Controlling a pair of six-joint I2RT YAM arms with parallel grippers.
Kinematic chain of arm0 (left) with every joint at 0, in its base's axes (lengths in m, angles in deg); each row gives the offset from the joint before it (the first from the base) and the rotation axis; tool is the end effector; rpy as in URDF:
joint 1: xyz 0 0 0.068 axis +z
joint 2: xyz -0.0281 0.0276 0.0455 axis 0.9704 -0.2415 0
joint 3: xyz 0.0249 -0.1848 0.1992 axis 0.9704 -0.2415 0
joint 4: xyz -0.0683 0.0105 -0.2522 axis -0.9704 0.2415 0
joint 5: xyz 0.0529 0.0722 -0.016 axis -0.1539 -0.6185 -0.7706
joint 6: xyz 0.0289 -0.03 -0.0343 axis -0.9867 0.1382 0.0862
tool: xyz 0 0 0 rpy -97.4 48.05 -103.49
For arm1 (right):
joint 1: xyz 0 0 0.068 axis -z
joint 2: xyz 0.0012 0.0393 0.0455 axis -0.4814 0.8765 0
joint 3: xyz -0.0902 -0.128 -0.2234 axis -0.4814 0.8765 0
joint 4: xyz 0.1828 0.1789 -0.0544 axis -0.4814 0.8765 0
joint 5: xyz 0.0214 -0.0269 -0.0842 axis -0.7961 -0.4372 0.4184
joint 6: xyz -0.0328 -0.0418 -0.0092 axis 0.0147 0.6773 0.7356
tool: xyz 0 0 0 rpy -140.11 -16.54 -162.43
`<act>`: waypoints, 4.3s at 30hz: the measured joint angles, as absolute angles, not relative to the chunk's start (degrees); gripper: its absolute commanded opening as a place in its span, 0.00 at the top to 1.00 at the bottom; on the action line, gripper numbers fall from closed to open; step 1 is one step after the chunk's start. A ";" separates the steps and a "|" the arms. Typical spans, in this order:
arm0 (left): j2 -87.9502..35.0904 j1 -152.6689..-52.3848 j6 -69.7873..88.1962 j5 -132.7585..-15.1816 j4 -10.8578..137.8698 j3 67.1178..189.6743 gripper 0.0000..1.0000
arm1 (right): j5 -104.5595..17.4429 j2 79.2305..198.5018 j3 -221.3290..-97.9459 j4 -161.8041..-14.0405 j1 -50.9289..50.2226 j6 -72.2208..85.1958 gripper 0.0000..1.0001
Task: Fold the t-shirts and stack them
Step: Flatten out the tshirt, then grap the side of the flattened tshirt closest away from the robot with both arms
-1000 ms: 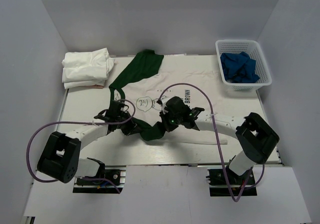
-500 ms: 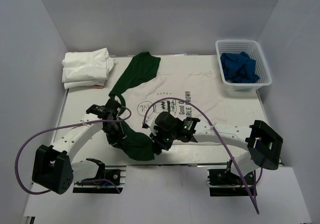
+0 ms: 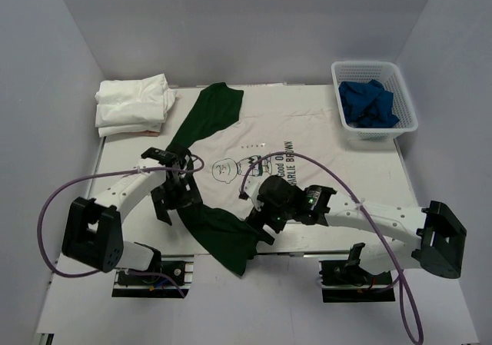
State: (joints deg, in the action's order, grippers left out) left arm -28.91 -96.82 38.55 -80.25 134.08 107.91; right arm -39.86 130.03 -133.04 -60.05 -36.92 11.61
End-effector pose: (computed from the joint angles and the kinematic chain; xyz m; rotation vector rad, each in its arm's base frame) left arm 0.1884 -0.0728 0.2081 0.5359 -3.0065 -0.0186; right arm 0.1032 0.2345 0.2376 -1.3848 2.1579 0.5676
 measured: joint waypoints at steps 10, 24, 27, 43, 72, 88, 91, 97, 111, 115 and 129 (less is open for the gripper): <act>-47.60 -96.82 38.05 -79.71 117.51 120.96 0.00 | -24.93 137.07 -132.95 -65.97 -23.02 1.18 0.10; -69.91 -94.44 33.46 -79.40 120.22 142.97 0.00 | -26.62 157.18 -142.13 -71.90 -3.39 -2.69 0.10; -75.47 -92.30 31.60 -79.03 122.54 152.04 0.00 | -27.78 160.44 -145.87 -73.38 -2.06 -2.34 0.10; -78.70 -86.81 16.74 -77.17 113.62 162.46 0.00 | -39.45 158.69 -152.49 -76.03 -0.70 1.64 0.10; -18.75 -87.88 44.78 -69.70 108.11 85.99 0.61 | -22.09 114.14 -121.67 -66.91 7.04 -26.27 0.10; -17.30 -88.04 44.58 -68.47 107.06 85.53 1.00 | -23.69 120.09 -118.74 -57.86 10.42 -25.94 0.10; -16.06 -88.04 44.37 -68.21 108.09 84.85 1.00 | -25.98 123.17 -118.68 -58.02 10.80 -25.70 0.15; -13.09 -88.06 44.19 -67.47 111.06 84.04 1.00 | -28.54 127.17 -117.02 -59.50 11.39 -25.44 0.23; -1.94 -88.15 44.17 -62.29 122.97 83.86 1.00 | -26.14 128.57 -116.80 -63.52 13.53 -27.87 0.62; -1.11 -88.15 44.15 -60.45 126.49 83.89 1.00 | -25.98 127.65 -116.01 -62.48 14.03 -28.56 0.81; 6.34 -88.15 43.71 -51.88 140.76 89.18 1.00 | -30.92 117.07 -116.36 -43.20 14.07 -28.24 0.93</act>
